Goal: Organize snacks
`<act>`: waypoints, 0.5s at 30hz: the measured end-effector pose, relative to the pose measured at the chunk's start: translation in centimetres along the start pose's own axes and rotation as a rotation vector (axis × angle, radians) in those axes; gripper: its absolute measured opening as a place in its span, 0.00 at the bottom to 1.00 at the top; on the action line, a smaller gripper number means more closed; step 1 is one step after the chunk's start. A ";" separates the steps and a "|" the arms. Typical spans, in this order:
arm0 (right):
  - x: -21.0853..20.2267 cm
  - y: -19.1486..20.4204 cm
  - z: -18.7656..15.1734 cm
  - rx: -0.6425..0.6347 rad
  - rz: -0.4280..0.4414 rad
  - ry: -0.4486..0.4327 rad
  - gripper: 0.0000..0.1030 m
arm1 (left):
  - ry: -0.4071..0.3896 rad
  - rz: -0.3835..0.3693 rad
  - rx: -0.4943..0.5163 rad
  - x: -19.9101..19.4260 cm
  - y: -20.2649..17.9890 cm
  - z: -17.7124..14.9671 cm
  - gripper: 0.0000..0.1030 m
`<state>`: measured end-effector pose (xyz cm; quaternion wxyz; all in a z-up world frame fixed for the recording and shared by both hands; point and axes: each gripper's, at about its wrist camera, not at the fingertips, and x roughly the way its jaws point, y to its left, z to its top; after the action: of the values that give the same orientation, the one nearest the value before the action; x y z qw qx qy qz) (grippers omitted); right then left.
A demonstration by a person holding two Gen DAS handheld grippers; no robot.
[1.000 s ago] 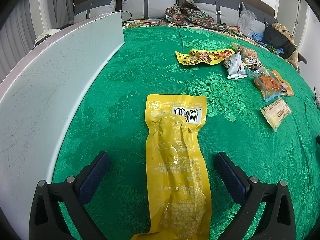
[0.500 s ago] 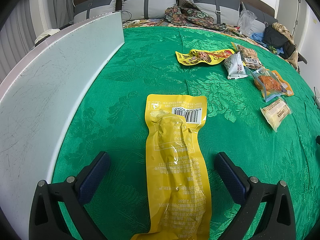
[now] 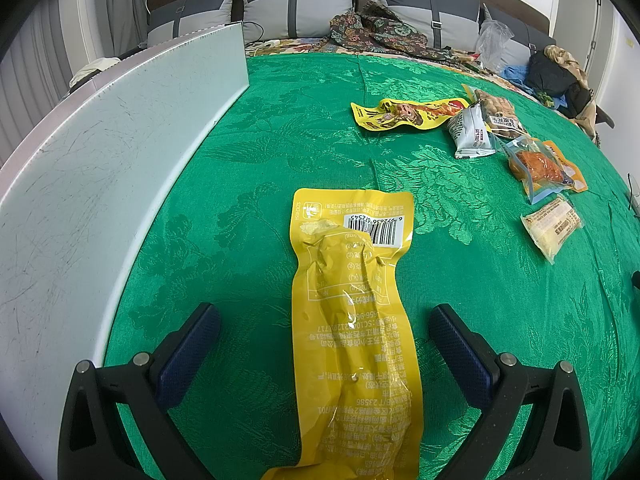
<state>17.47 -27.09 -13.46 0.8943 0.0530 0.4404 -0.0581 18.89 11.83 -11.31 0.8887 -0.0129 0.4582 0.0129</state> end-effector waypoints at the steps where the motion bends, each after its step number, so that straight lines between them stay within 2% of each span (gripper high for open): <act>1: 0.0 -0.1 0.0 0.000 0.000 0.000 0.90 | 0.000 0.000 0.000 0.0 0.0 0.0 1.00; 8: 0.0 0.0 0.1 0.001 -0.006 0.004 0.88 | 0.000 0.000 0.000 0.0 0.0 0.0 1.00; 10: 0.1 0.8 0.6 0.022 -0.052 0.048 0.89 | 0.000 0.000 0.000 0.0 0.0 0.0 1.00; 11: -0.2 1.8 1.0 0.038 -0.035 0.060 0.89 | 0.000 -0.001 0.000 0.0 0.0 0.0 1.00; 13: -1.0 5.2 2.0 0.056 0.105 0.059 0.89 | 0.000 -0.001 0.000 0.0 0.0 0.0 1.00; 15: -1.2 9.2 3.1 0.014 0.181 0.072 0.88 | 0.000 -0.001 0.000 0.0 0.1 0.0 1.00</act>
<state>20.57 -18.45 -10.20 0.8791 0.1008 0.4654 0.0221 18.84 11.88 -11.31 0.8888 -0.0130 0.4579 0.0127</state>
